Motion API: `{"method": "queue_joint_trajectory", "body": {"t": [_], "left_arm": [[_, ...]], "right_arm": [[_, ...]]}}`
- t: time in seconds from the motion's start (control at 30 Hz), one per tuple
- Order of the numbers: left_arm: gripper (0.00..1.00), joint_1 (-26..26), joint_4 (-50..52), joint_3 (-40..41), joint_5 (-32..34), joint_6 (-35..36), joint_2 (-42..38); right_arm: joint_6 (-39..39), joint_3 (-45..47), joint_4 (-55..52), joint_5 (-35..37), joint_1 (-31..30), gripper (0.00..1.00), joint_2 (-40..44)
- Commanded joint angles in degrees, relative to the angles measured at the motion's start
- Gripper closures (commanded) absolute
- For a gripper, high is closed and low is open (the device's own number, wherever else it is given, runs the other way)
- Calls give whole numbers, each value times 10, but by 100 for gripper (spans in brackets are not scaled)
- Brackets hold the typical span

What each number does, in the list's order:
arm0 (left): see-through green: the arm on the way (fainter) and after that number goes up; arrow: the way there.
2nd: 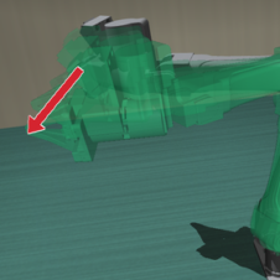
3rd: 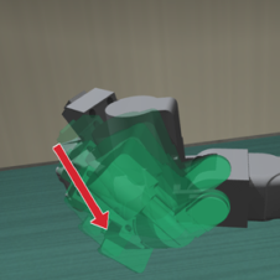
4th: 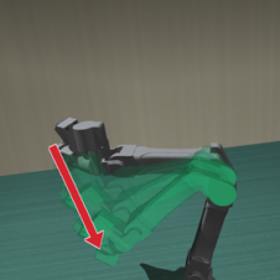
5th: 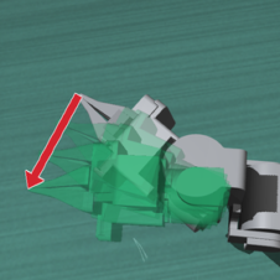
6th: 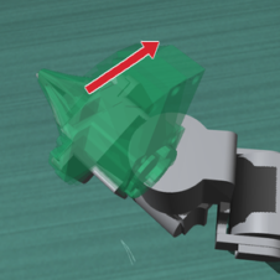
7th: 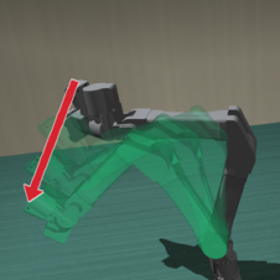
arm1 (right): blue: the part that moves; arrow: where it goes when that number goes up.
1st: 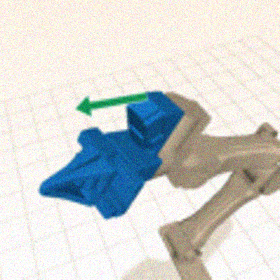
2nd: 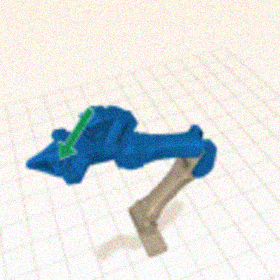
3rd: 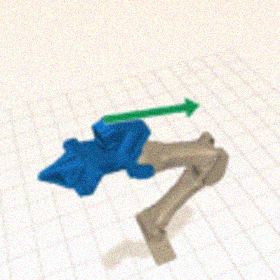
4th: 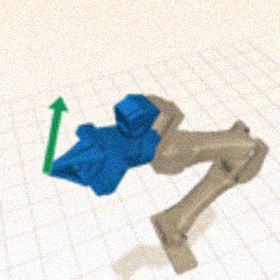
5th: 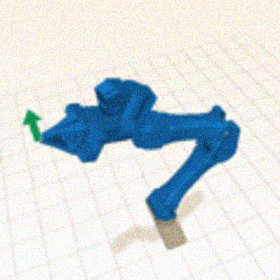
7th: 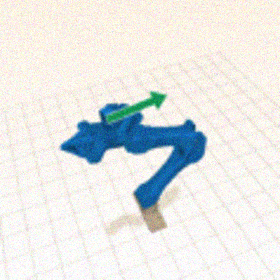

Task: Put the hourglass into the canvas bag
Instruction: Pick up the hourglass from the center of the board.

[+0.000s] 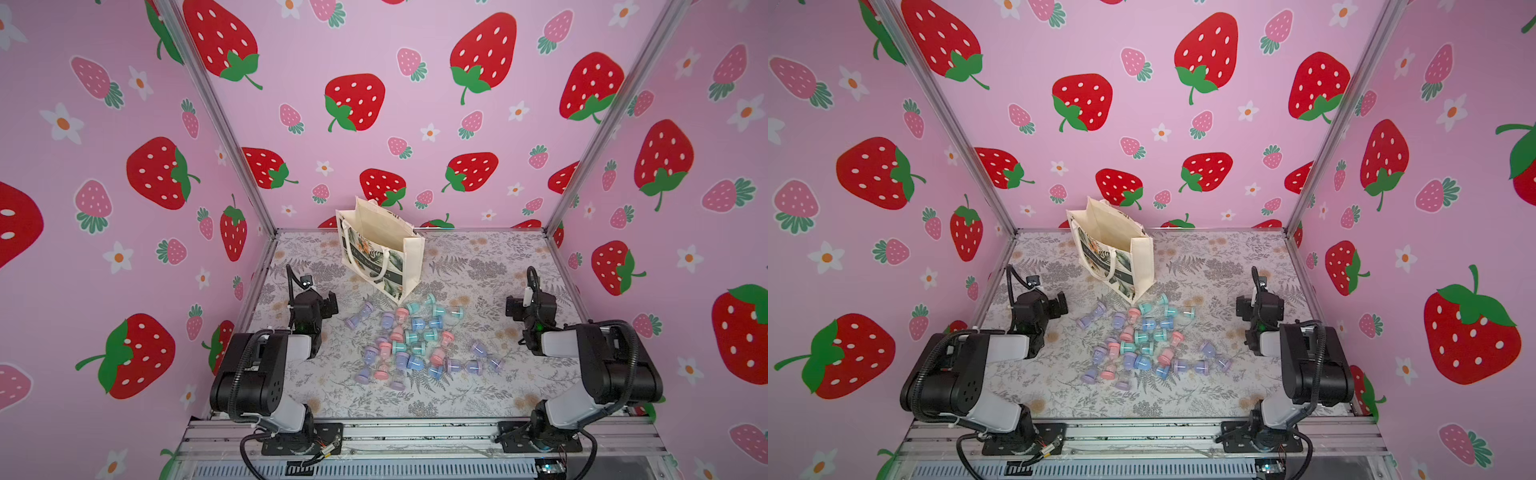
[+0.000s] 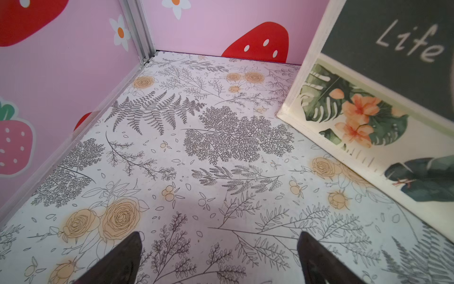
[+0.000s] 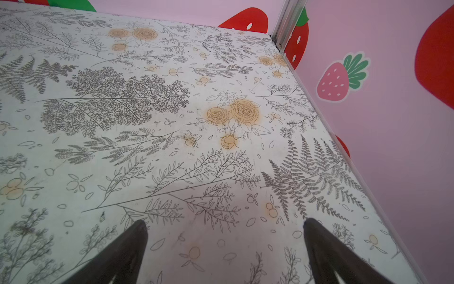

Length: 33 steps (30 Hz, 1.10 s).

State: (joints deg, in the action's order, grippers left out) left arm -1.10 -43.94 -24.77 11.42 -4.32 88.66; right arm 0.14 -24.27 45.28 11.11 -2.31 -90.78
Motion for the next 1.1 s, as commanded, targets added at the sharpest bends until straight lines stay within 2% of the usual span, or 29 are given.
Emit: {"method": "queue_joint_trajectory", "body": {"t": [0.0,0.93,1.07], "left_arm": [[1,2,-11,-4,-6,6,-2],[1,2,-15,-2,-6,7,-4],[1,1,37,-18,-22,12,-31]], "right_arm": [[-6,-10,14,7,-1,1,7],[-5,-7,19,8,-1,1,9],[2,4,10,25,0,1,45]]}}
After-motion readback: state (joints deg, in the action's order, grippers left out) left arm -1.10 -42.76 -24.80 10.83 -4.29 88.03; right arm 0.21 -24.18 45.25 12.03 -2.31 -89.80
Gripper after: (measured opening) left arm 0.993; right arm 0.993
